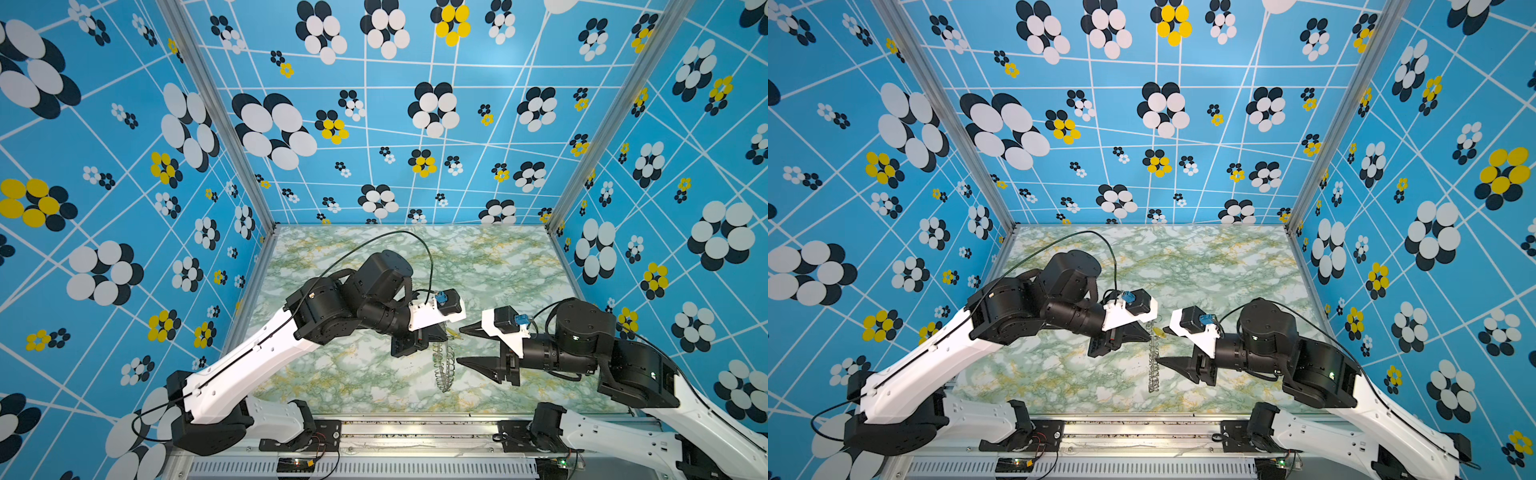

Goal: Put the keys on the keyring

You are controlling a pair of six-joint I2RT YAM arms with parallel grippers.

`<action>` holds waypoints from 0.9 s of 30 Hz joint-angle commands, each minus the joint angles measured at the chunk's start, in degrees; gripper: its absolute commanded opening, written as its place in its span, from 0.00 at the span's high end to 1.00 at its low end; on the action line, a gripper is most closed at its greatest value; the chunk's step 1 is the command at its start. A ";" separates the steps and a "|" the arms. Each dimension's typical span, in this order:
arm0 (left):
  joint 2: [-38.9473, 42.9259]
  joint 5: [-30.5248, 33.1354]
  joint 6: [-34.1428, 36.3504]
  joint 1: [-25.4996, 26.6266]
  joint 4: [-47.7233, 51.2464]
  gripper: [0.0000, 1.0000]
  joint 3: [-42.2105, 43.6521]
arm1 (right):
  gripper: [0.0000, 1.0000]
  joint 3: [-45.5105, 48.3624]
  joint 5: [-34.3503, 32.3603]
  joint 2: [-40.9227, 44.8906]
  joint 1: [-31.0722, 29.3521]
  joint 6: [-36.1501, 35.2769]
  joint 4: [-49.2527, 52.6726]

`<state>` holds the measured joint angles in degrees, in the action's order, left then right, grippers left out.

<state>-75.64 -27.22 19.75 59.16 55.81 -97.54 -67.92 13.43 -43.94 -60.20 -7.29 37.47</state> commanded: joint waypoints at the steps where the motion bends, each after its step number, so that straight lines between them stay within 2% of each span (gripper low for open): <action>1: 1.71 -1.25 1.39 0.21 -0.05 1.00 -0.11 | 0.39 -2.55 -4.52 -0.16 0.09 -1.54 3.78; 7: 2.26 -1.41 1.52 0.17 -0.27 1.00 0.24 | 0.39 -2.91 -7.55 0.34 0.10 -3.38 5.09; 9: 2.41 -1.70 1.60 0.17 -0.42 1.00 0.35 | 0.45 -3.16 -7.38 -0.46 0.09 -4.45 5.77; 11: 2.51 -2.20 1.54 0.17 -0.74 1.00 0.35 | 0.56 -3.35 -6.68 -1.27 0.12 -5.62 5.79; 13: 2.48 -2.69 1.52 0.17 -0.74 1.00 0.32 | 0.63 -3.46 -6.33 -1.60 0.13 -6.59 5.38; 22: 2.48 -2.77 1.34 0.08 -0.77 1.00 0.59 | 0.66 -3.72 -2.39 -2.26 0.09 -9.00 2.93; 27: 2.42 -2.74 1.43 0.04 -0.77 1.00 0.37 | 0.71 -4.06 -0.51 -2.47 0.10 -9.54 2.40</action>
<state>-74.48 -28.69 20.60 59.18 55.86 -96.99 -70.54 10.57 -46.26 -60.20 -15.90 41.34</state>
